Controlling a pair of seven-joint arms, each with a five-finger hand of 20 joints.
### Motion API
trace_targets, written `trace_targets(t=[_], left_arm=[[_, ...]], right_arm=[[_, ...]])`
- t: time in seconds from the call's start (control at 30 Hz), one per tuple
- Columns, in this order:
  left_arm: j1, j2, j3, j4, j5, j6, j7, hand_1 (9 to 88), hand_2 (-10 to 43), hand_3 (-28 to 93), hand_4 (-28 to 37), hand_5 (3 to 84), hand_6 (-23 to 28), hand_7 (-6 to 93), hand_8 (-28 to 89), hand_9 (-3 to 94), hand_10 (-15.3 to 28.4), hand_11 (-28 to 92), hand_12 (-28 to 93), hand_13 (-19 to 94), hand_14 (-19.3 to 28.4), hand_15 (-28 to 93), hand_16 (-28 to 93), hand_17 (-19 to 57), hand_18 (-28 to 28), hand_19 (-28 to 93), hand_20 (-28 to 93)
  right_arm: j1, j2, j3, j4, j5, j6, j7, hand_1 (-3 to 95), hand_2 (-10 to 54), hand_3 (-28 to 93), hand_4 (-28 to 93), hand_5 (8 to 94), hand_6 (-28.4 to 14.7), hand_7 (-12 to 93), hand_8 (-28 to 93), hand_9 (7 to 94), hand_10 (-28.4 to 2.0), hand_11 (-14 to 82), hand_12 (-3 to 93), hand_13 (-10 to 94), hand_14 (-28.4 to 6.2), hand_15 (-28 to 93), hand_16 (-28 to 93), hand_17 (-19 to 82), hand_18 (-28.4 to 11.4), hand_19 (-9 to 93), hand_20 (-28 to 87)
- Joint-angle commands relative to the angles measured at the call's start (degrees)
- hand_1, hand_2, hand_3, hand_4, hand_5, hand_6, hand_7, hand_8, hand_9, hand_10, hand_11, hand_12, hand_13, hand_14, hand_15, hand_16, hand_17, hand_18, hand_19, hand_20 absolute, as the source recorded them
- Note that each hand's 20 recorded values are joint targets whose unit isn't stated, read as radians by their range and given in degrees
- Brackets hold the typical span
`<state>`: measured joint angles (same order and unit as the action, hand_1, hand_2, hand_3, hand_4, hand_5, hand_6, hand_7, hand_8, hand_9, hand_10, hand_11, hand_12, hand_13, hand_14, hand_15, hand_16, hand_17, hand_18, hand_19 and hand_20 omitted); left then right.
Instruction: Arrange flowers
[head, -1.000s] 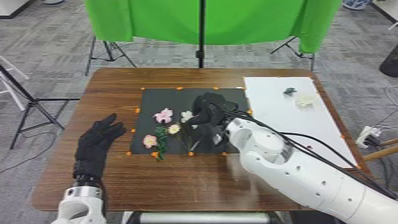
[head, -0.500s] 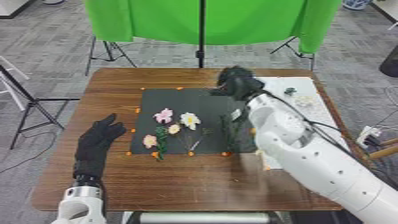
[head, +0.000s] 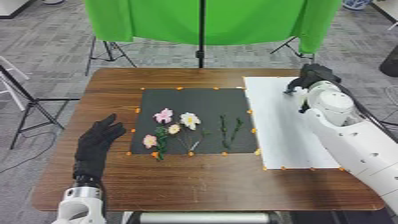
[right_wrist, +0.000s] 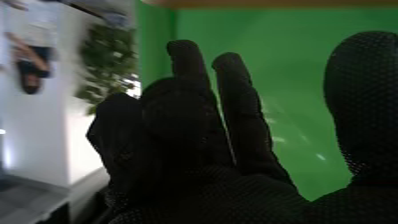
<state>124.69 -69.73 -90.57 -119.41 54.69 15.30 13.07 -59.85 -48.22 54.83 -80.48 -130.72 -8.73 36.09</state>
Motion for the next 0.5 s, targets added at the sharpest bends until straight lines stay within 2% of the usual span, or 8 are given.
trace_targets(t=[0.03,0.17,0.23,0.33,0.43,0.5], left_arm=[[0.87,-0.46,0.06,0.05,0.26,-0.04,-0.2,21.6,5.2,69,-28.3,46.0,5.0,11.8,-7,46.5,14.2,23,11,34,18.8,34,-5,0.7,13.4,16,18],[0.7,-0.44,0.0,0.06,0.33,-0.26,-0.53,21.7,5.2,69,-28.3,46.0,5.0,11.8,-7,46.4,14.2,23,11,34,18.8,34,-5,0.6,13.4,16,18],[0.61,-0.44,-0.01,0.13,0.27,-0.25,-0.56,21.7,5.3,69,-28.3,46.0,5.0,11.8,-7,46.4,14.2,23,11,34,18.8,34,-5,0.6,13.4,16,18],[0.83,-0.44,-0.03,0.04,0.19,-0.14,-0.54,21.7,5.3,69,-28.3,46.0,5.0,11.8,-7,46.4,14.0,22,11,34,18.8,34,-5,0.7,13.4,16,18],[0.68,-0.5,0.03,0.07,0.3,-0.44,-0.58,21.7,5.3,69,-28.3,46.0,5.0,11.8,-7,46.4,14.1,22,11,34,18.8,34,-5,0.7,13.4,16,18],[0.79,-0.52,0.09,-0.01,0.27,-0.23,-0.53,21.7,5.3,69,-28.3,46.0,5.0,11.7,-7,46.4,14.1,22,11,34,18.8,34,-5,0.7,13.4,16,18]], right_arm=[[-2.22,-0.2,0.4,0.78,0.07,-4.97,1.62,28.1,-9.5,67,-15,49.4,-2.0,10,-7,55.5,-18.3,12.8,22.1,77,-8.9,70,34,58,-15.9,93,63],[-2.49,-0.58,0.59,0.06,1.14,-10.34,3.82,28.6,-9.5,66,-15,50.7,-1.2,11,-7,58.0,-18.3,13.3,22.0,78,-8.4,70,33,59,-15.6,93,63],[-2.84,-0.65,0.93,-0.34,1.39,-11.35,3.92,29.7,-9.5,66,-15,50.8,-1.2,11,-7,58.8,-18.4,13.5,21.9,79,-8.0,70,33,60,-15.4,93,63],[-2.99,-0.64,0.03,-0.22,0.61,-8.56,4.01,35.3,-9.5,67,-15,52.0,-0.7,12,-7,61.5,-17.9,15.0,22.0,80,-6.9,70,32,61,-14.2,93,63],[-4.2,0.11,0.12,-0.77,-0.24,-2.73,3.28,46.7,-9.5,67,-17,59.2,-0.3,16,-8,69.4,-15.2,20.0,23.2,84,-4.4,69,32,65,-12.0,93,63],[-5.65,0.55,1.58,-2.79,-0.95,-0.81,3.3,54.6,-9.5,61,-17,65.9,-1.1,18,3,77.4,-12.1,13.0,33.3,86,-3.2,69,32,67,-10.8,93,62]])
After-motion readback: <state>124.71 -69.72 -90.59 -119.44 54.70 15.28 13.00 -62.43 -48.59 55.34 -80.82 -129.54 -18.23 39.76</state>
